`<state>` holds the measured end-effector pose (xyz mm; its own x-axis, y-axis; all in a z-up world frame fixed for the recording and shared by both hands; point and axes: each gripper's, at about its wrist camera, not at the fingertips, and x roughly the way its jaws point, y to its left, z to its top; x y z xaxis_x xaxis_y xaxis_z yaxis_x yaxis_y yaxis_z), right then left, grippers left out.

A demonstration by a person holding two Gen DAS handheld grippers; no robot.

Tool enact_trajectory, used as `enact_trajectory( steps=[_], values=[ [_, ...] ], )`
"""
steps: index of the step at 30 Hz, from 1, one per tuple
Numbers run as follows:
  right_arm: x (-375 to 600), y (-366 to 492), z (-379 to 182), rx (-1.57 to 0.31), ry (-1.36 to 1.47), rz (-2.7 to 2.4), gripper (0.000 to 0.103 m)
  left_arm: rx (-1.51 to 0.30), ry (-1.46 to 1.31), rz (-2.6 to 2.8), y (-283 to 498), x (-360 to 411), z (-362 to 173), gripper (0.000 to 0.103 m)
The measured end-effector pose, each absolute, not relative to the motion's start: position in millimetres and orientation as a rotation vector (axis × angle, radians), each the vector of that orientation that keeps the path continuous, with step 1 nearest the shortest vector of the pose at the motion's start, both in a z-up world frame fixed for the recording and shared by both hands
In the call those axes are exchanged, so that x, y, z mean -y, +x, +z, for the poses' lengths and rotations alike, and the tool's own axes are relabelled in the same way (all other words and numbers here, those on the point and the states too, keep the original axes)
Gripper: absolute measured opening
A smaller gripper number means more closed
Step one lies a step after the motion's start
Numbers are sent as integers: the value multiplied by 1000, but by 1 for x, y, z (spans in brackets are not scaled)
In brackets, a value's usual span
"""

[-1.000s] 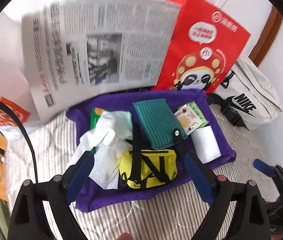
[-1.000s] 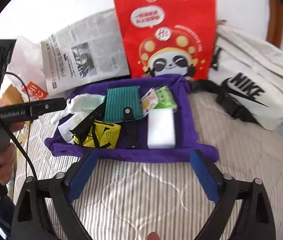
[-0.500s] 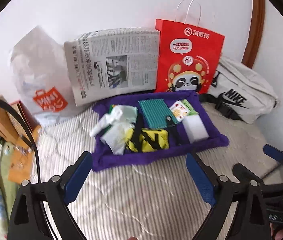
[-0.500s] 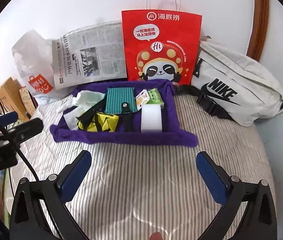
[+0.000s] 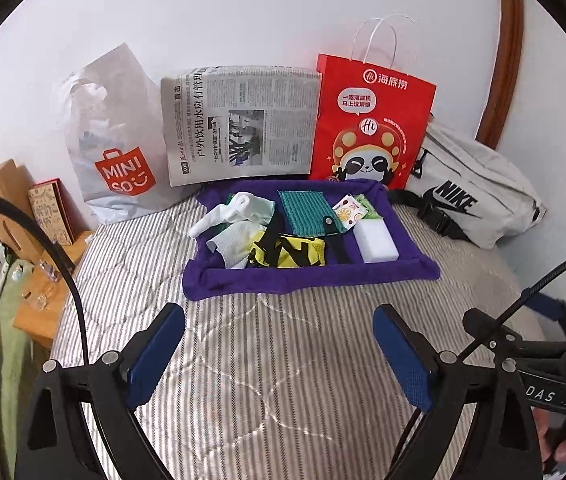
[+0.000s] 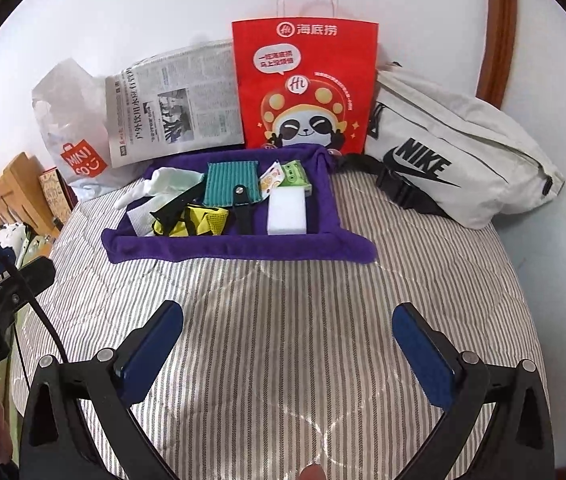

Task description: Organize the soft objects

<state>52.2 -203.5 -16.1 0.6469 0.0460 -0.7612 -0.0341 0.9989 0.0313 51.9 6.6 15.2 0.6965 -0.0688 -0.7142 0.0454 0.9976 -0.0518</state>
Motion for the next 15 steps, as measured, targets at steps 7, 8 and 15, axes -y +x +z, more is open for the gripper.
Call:
enact_trajectory(
  steps=[7,8,15],
  values=[
    [212,47,-11,-855,28,25,103,-813,-8,-55,48,0,13,95],
    [212,47,-10,-852,32,29,103,-815,-5,-58,48,1,13,95],
    [213,47,-8,-849,35,24,103,-817,10,-70,44,5,13,95]
  ],
)
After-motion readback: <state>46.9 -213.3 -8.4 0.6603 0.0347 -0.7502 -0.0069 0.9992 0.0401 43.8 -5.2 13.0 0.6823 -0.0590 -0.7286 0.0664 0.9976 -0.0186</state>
